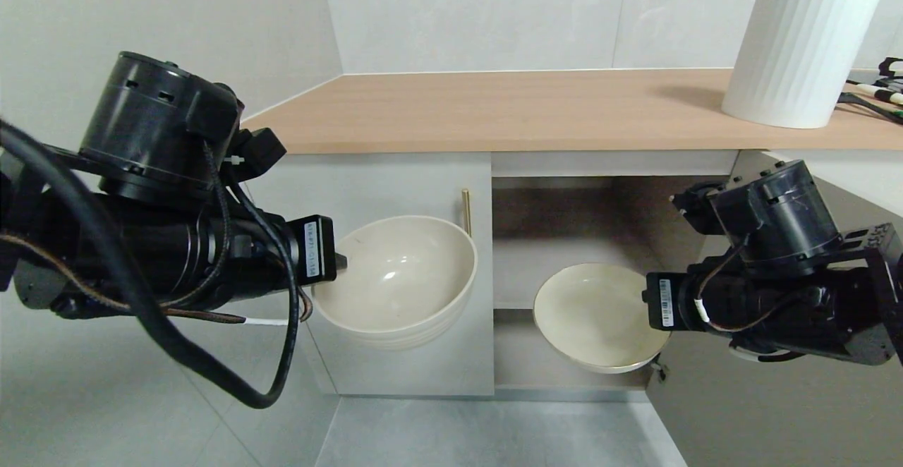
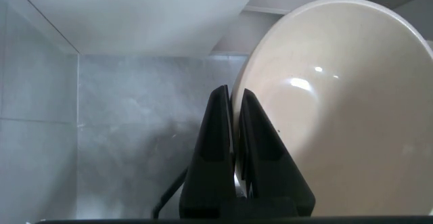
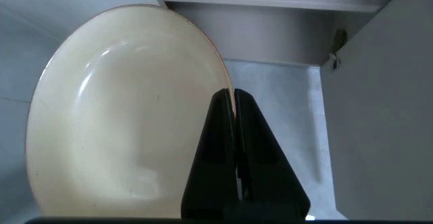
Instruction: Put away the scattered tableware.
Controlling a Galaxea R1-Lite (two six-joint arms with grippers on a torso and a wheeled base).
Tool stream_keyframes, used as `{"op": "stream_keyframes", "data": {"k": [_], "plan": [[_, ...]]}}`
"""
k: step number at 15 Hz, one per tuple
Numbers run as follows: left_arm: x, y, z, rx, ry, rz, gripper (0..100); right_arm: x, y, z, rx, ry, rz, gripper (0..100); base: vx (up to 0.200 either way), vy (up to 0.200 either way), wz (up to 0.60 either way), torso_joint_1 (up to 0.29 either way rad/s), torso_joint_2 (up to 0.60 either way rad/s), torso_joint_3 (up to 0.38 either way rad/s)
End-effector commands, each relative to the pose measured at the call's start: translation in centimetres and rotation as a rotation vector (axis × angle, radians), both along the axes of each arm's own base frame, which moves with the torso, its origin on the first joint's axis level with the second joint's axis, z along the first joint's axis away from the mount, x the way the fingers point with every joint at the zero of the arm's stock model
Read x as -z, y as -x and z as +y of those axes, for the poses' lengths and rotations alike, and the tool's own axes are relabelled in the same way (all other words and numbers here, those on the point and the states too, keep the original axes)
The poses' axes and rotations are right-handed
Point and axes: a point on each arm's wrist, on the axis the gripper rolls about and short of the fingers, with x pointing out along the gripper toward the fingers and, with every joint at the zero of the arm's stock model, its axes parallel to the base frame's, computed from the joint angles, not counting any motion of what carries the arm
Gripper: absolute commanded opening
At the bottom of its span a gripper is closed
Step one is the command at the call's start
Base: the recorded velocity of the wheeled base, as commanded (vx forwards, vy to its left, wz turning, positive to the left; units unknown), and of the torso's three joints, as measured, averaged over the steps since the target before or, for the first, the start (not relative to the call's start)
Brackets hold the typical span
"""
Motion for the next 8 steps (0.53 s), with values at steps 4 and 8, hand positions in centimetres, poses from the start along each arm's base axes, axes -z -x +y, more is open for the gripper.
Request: {"op": "stream_keyframes", "data": {"k": [4, 8], "plan": [[0.0, -0.3, -0.2, 0.004, 0.004, -0.012, 0, 2.6, -2.8, 1.2, -0.017, 0.016, 0.086, 0, 0.0, 0.0, 0.0, 0.0, 0.0, 0.0], [-0.1, -0.4, -0.2, 0.003, 0.009, -0.022, 0, 5.8, -7.2, 2.7, 0.019, 0.033, 0.105, 0, 0.0, 0.0, 0.0, 0.0, 0.0, 0.0]]}}
